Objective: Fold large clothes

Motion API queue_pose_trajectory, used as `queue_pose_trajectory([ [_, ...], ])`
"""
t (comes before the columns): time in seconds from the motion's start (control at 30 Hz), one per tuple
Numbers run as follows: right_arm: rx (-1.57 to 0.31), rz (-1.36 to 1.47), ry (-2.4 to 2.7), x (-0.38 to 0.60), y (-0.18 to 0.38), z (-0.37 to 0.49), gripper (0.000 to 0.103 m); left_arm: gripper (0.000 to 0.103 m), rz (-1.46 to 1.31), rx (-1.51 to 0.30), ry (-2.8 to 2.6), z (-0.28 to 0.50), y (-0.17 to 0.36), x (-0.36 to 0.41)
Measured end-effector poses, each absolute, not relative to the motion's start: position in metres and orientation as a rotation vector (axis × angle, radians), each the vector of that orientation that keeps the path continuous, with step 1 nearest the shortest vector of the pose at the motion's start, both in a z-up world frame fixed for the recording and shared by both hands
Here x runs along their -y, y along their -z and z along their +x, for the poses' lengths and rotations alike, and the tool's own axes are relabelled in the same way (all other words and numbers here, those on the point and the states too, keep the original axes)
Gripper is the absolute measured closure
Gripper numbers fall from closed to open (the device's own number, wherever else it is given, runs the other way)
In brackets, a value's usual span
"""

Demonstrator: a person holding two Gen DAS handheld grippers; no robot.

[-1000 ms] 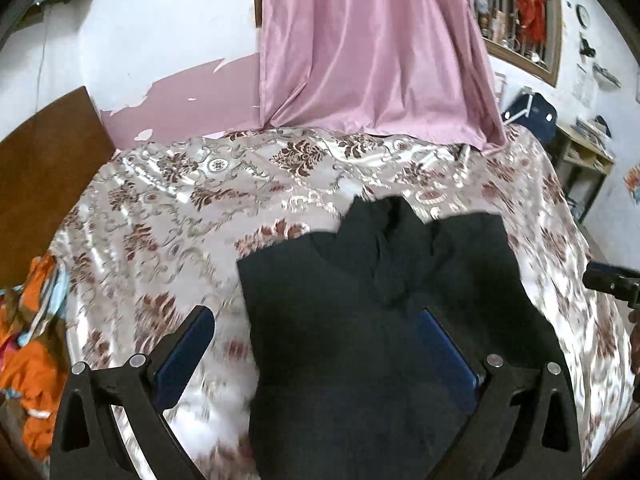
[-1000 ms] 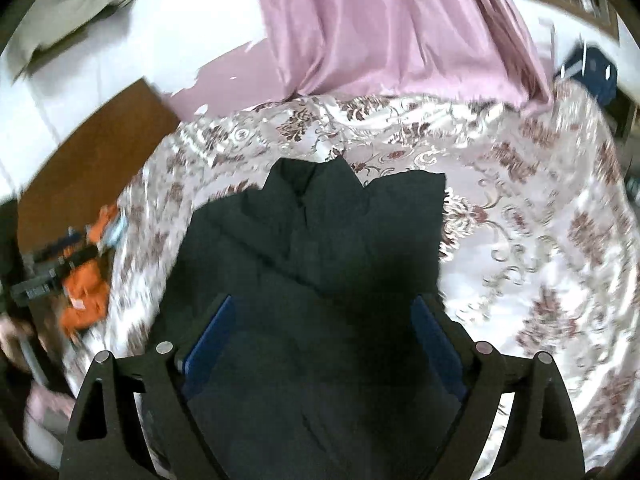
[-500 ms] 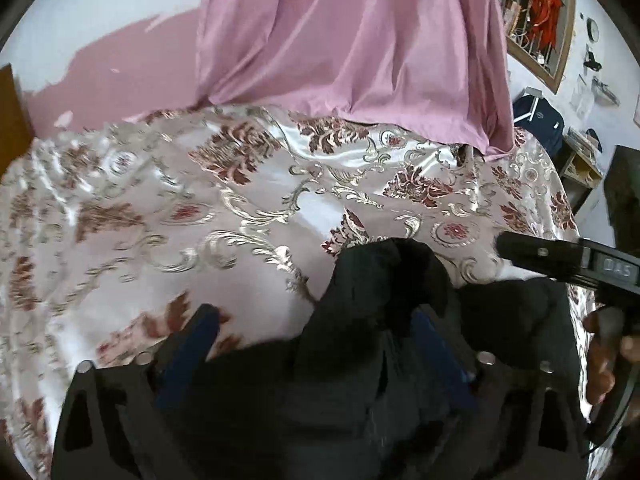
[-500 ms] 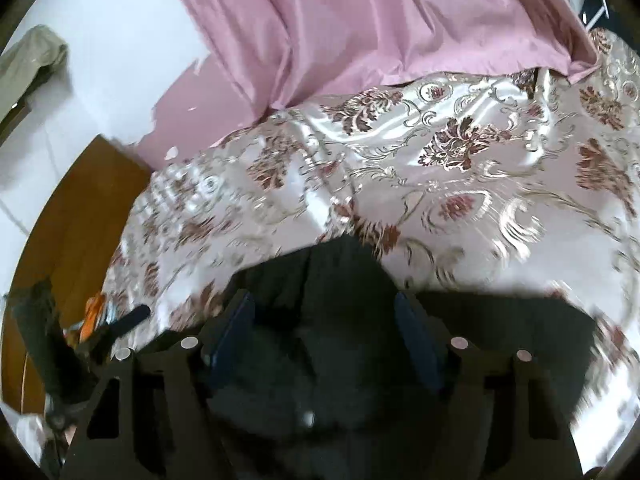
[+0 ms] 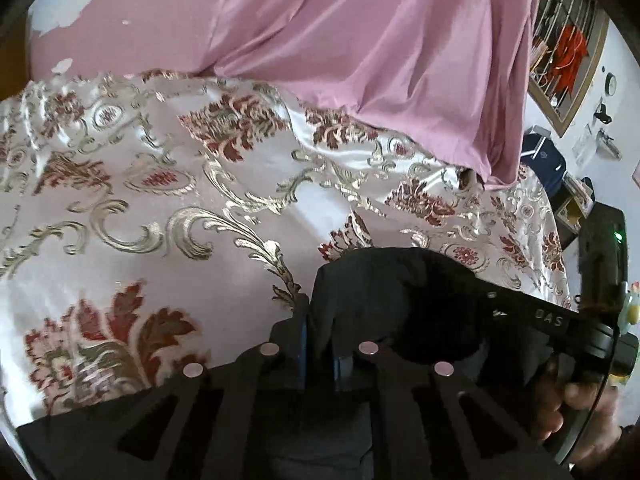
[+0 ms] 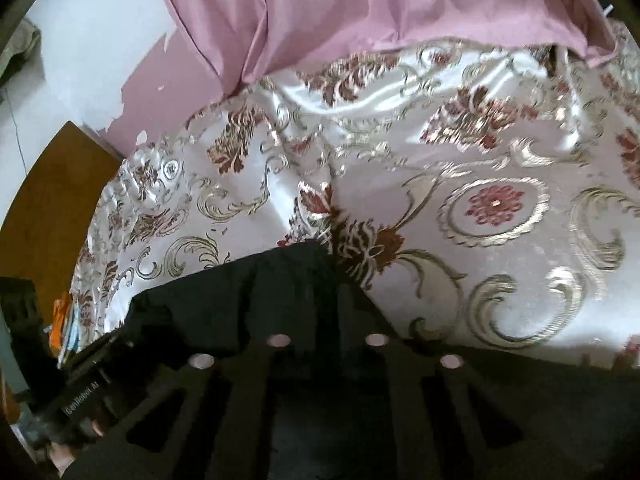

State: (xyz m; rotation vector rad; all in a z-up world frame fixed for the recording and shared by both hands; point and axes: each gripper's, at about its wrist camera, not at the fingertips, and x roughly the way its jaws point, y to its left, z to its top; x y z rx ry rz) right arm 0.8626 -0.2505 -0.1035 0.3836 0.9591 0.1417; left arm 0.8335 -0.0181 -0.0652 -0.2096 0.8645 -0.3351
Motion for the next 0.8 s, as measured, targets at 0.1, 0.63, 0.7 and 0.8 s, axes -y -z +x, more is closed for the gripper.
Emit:
queue_pose_trajectory([
  [0.1, -0.883, 0.354, -0.148, 0.267, 0.083, 0.839, 0.097, 0.095, -0.269, -0.83, 0.317, 0.82, 0.054, 0.001],
  [0.63, -0.794, 0.082, -0.307, 0.298, 0.043, 0.707, 0.098, 0.097, -0.118, -0.865, 0.503, 0.704, 0.037, -0.017],
  [0.7, -0.833, 0.037, -0.308, 0.296, 0.057, 0.699, 0.098, 0.097, -0.075, -0.9, 0.505, 0.697, 0.049, -0.014],
  [0.8, -0.874, -0.009, -0.306, 0.293, 0.076, 0.69, 0.098, 0.097, -0.011, -0.949, 0.495, 0.69, 0.074, -0.008],
])
